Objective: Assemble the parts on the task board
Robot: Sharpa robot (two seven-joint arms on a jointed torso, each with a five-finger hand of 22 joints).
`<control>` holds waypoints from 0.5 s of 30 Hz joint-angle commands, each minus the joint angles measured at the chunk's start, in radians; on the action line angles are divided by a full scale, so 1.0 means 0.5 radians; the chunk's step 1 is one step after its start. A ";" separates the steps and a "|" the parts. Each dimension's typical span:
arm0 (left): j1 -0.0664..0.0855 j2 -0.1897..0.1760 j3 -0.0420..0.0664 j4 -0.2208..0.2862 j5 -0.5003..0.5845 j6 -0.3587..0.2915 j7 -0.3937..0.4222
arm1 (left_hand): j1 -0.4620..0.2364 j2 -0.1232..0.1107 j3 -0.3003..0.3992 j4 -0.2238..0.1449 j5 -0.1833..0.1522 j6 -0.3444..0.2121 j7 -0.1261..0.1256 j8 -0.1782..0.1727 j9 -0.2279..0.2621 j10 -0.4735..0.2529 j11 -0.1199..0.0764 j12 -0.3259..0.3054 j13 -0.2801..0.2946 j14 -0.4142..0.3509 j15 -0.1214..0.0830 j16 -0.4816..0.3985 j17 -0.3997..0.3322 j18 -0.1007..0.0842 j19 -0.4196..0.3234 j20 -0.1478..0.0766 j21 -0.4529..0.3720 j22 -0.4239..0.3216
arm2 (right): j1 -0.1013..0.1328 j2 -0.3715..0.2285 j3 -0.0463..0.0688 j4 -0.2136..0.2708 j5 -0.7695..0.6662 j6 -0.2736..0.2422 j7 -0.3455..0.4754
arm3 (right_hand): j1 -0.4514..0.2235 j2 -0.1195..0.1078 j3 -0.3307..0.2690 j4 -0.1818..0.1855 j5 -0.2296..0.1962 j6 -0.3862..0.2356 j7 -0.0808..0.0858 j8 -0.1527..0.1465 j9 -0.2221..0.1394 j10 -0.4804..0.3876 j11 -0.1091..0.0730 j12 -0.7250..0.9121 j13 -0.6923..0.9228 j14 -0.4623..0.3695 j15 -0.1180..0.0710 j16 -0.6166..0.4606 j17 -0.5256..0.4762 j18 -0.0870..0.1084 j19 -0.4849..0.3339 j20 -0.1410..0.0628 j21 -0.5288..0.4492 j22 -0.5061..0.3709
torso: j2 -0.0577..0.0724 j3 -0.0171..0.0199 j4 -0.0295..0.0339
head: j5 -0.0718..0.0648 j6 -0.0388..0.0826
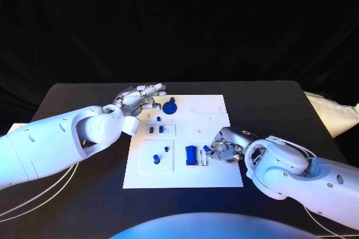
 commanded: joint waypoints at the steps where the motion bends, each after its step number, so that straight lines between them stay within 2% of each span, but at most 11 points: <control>1: 0.001 0.003 0.001 0.006 -0.013 0.044 0.003 | 0.020 0.003 -0.008 0.001 -0.009 -0.008 0.000 0.010 -0.003 -0.009 -0.002 0.010 0.003 -0.018 -0.001 -0.008 -0.002 0.037 0.006 0.001 -0.011 -0.002 | -0.005 0.012 -0.001 0.005 0.125 -0.003 -0.020 | -0.038 0.001 -0.010 0.014 0.029 0.017 0.001 -0.002 0.002 0.012 -0.003 0.013 0.005 0.182 -0.016 0.012 0.393 -0.018 0.018 0.003 0.012 0.005 | -0.001 0.0000 -0.001 | 0.000 -0.004; 6: 0.001 0.003 0.001 0.006 -0.013 0.047 0.001 | 0.020 0.003 -0.008 0.001 -0.009 -0.008 0.000 0.010 -0.003 -0.009 -0.002 0.010 0.003 -0.018 -0.001 -0.008 -0.002 0.037 0.006 0.001 -0.011 -0.002 | -0.019 0.027 -0.004 0.007 0.127 -0.010 -0.018 | -0.073 -0.002 -0.028 0.009 0.101 0.017 -0.001 -0.004 0.012 0.013 -0.004 0.015 0.011 0.182 -0.017 0.013 0.394 -0.018 0.018 0.003 0.013 0.006 | -0.001 0.0025 0.000 | 0.004 -0.008; 9: 0.001 0.003 0.001 0.006 -0.013 0.048 0.000 | 0.023 0.004 -0.009 0.000 -0.009 -0.008 -0.001 0.011 -0.003 -0.010 -0.002 0.011 0.003 -0.019 -0.001 -0.008 -0.003 0.038 0.006 0.001 -0.012 -0.002 | -0.029 0.025 -0.005 0.012 0.109 -0.006 -0.017 | -0.076 -0.004 -0.030 0.008 0.106 0.017 -0.001 -0.004 0.013 0.013 -0.004 0.014 0.011 0.182 -0.017 0.013 0.394 -0.018 0.019 0.003 0.014 0.008 | 0.000 0.0014 0.001 | 0.001 -0.010; 15: 0.001 0.001 0.001 0.007 -0.014 0.049 -0.004 | 0.023 0.004 -0.009 0.000 -0.009 -0.008 -0.001 0.011 -0.003 -0.010 -0.002 0.011 0.003 -0.019 -0.001 -0.008 -0.003 0.038 0.006 0.001 -0.012 -0.002 | -0.039 0.015 -0.007 0.015 0.099 0.023 -0.018 | -0.099 -0.002 -0.044 0.013 0.131 0.024 -0.003 -0.001 0.021 0.016 -0.005 0.014 0.013 0.184 -0.018 0.016 0.401 -0.020 0.023 0.002 0.019 0.018 | 0.000 0.0014 -0.004 | 0.007 -0.010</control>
